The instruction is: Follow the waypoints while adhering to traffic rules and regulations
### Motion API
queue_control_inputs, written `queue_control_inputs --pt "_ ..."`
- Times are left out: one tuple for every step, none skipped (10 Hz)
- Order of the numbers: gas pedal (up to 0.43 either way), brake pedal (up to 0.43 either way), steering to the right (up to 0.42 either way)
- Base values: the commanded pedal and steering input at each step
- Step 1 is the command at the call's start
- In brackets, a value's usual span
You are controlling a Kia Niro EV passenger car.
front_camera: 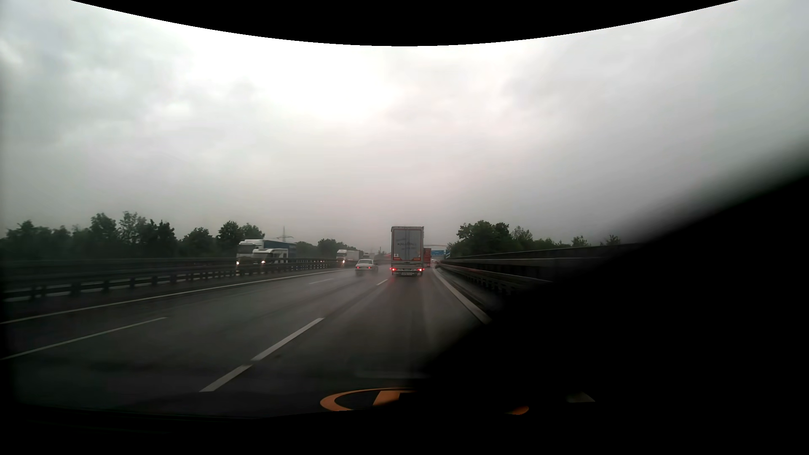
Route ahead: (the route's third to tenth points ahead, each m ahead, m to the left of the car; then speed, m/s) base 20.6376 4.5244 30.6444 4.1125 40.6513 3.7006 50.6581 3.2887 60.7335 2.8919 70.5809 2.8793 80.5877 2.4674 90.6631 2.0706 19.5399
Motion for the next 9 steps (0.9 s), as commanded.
queue_control_inputs --pt "0.118 0.0 0.0" --pt "0.118 0.0 0.0" --pt "0.118 0.0 0.0" --pt "0.118 0.0 0.0" --pt "0.118 0.0 0.0" --pt "0.118 0.0 0.0" --pt "0.118 0.0 0.0" --pt "0.118 0.0 0.0" --pt "0.11 0.0 0.0"
